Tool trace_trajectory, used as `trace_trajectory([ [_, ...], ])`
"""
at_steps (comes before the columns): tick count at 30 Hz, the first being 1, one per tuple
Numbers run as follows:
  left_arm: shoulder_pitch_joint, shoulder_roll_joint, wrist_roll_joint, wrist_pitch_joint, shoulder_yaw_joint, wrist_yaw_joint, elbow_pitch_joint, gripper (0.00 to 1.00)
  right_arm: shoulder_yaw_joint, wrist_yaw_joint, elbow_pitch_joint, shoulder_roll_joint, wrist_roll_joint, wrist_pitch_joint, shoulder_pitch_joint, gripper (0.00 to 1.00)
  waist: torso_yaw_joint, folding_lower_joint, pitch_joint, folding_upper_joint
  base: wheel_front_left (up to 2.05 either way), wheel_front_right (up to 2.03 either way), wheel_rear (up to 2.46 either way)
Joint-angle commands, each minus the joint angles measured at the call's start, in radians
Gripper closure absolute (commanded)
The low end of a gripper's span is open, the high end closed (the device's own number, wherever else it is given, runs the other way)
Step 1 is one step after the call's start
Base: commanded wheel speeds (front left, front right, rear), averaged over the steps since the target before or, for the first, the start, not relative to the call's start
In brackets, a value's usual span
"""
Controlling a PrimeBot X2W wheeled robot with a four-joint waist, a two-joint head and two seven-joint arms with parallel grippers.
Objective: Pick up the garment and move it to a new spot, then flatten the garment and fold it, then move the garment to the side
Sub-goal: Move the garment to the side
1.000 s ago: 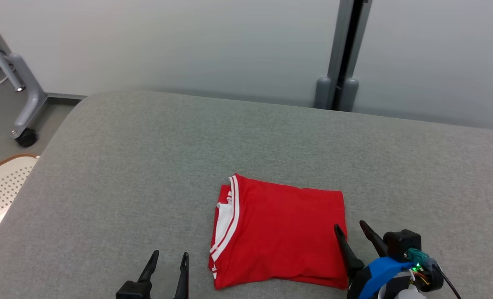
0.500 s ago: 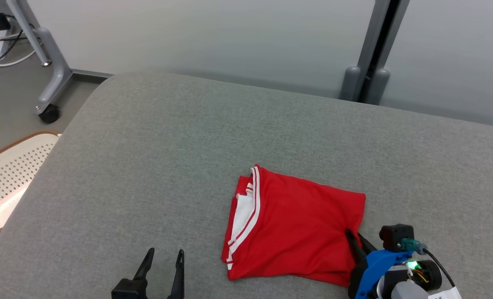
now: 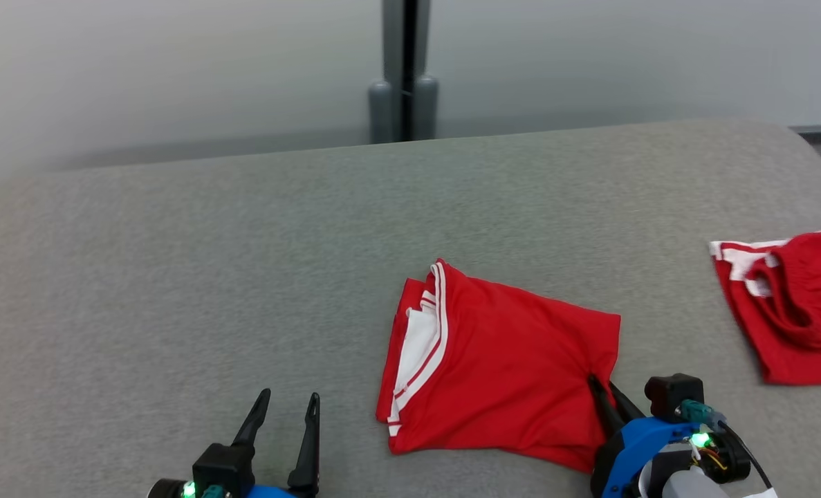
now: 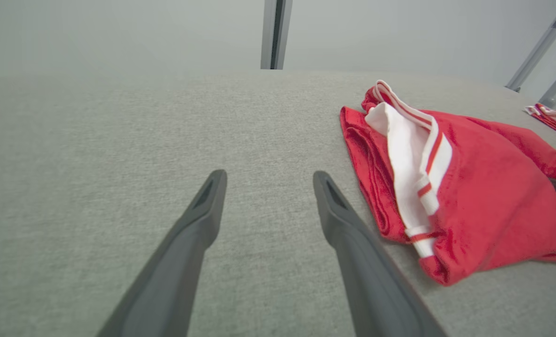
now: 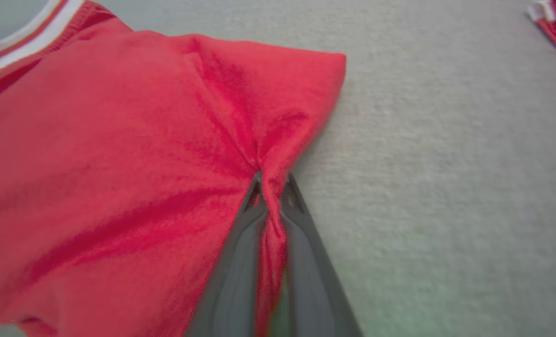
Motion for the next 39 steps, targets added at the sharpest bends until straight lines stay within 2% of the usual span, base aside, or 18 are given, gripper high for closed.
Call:
trace_trajectory([
  [1, -0.015, 0.0, -0.01, -0.004, -0.009, 0.0, -0.005, 0.0, -0.012, -0.013, 0.016, -0.025, -0.01, 0.017, 0.058, 1.0, -0.078, -0.0001, -0.043, 0.0, 0.0, 0.0, 0.0],
  [11, -0.05, 0.0, -0.018, -0.004, -0.086, -0.021, 0.007, 0.0, -0.011, -0.009, -0.047, -0.019, -0.007, 0.013, 0.083, 1.0, -0.261, -0.0001, -0.019, 0.0, 0.0, 0.0, 0.0],
  [16, -0.053, 0.0, -0.022, -0.004, -0.116, -0.031, 0.012, 0.0, -0.011, -0.009, -0.058, -0.018, -0.017, 0.01, 0.078, 1.0, -0.292, -0.0001, -0.007, 0.0, 0.0, 0.0, 0.0],
  [22, -0.055, 0.0, -0.007, -0.004, -0.13, -0.038, 0.022, 0.0, -0.051, -0.008, -0.094, -0.031, -0.091, 0.009, -0.002, 1.0, -0.281, -0.0001, 0.015, 0.0, 0.0, 0.0, 0.0],
  [26, -0.041, 0.001, 0.013, -0.004, -0.117, -0.045, 0.038, 0.0, -0.087, -0.008, -0.103, -0.089, -0.148, 0.016, -0.103, 1.0, -0.255, -0.0001, 0.026, 0.0, 0.0, 0.0, 0.0],
  [30, -0.039, 0.0, 0.032, -0.004, -0.092, -0.046, 0.039, 0.0, -0.151, -0.008, -0.101, -0.194, -0.226, 0.068, -0.213, 1.0, -0.216, -0.0001, 0.039, 0.0, 0.0, 0.0, 0.0],
  [35, -0.057, 0.0, 0.044, -0.004, -0.066, -0.049, 0.033, 0.0, -0.281, -0.008, -0.1, -0.316, -0.35, 0.14, -0.306, 1.0, -0.169, -0.0001, 0.064, 0.0, 0.0, 0.0, 0.0],
  [36, -0.061, 0.0, 0.043, -0.004, -0.06, -0.05, 0.031, 0.0, -0.317, -0.008, -0.109, -0.33, -0.382, 0.144, -0.316, 0.53, -0.162, -0.0001, 0.069, 0.0, 0.0, 0.0, 0.0],
  [37, -0.064, 0.0, 0.042, -0.004, -0.057, -0.05, 0.029, 0.0, -0.35, -0.008, -0.116, -0.334, -0.412, 0.153, -0.32, 0.0, -0.156, -0.0001, 0.074, 0.0, 0.0, 0.0, 0.0],
  [39, -0.07, 0.0, 0.037, -0.004, -0.047, -0.051, 0.025, 0.0, -0.416, -0.008, -0.134, -0.311, -0.459, 0.149, -0.324, 0.0, -0.147, -0.0001, 0.08, 0.0, 0.0, 0.0, 0.0],
])
